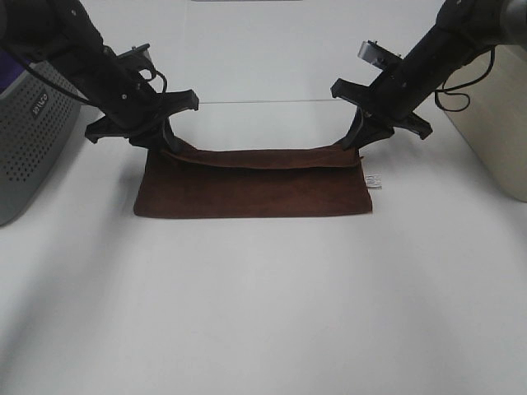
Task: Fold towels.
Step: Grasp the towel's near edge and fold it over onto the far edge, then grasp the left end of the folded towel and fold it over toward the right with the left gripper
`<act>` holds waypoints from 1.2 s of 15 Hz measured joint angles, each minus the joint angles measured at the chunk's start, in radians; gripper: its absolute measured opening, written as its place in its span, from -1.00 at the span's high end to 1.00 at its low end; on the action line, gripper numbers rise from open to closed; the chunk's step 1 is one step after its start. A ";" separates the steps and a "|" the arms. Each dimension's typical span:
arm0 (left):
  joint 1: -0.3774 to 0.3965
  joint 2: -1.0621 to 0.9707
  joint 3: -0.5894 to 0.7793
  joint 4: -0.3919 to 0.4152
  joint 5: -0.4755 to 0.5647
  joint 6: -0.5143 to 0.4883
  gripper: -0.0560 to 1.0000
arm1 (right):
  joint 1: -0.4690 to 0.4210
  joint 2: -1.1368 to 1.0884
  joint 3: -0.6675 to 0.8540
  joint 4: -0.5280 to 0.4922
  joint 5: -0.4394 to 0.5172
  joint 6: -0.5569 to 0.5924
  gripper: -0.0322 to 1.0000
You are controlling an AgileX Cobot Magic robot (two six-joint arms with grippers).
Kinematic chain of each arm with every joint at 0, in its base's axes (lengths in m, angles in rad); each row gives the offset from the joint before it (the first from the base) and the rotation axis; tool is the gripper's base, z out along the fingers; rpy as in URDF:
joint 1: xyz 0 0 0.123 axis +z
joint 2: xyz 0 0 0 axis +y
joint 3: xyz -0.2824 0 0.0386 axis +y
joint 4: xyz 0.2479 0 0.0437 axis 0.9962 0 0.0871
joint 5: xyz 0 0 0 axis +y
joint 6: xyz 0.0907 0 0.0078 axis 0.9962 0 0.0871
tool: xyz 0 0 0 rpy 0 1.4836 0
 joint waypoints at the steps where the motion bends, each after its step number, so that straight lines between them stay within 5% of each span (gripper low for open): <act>1: 0.000 0.023 -0.010 0.000 -0.008 -0.001 0.89 | 0.000 0.014 -0.003 -0.003 -0.016 0.006 0.94; 5: 0.000 0.058 -0.010 -0.003 -0.056 -0.002 0.81 | 0.000 0.030 -0.005 -0.001 -0.063 0.014 0.89; 8: 0.001 0.058 -0.012 -0.047 -0.058 0.041 -0.02 | -0.002 0.030 -0.007 -0.003 -0.067 0.014 -0.18; 10: 0.001 0.058 -0.012 -0.055 -0.051 0.063 -0.53 | -0.003 0.030 -0.014 -0.004 -0.040 0.014 -0.57; 12: 0.001 0.054 -0.012 -0.028 -0.021 0.066 -0.73 | -0.003 0.030 -0.044 -0.006 0.025 0.014 -0.64; 16: 0.001 -0.008 -0.016 0.163 0.031 -0.015 -0.76 | -0.003 0.030 -0.079 -0.038 0.203 0.014 -0.66; 18: 0.002 -0.004 -0.016 0.217 0.067 -0.081 -0.77 | -0.003 0.030 -0.079 -0.049 0.219 0.014 -0.66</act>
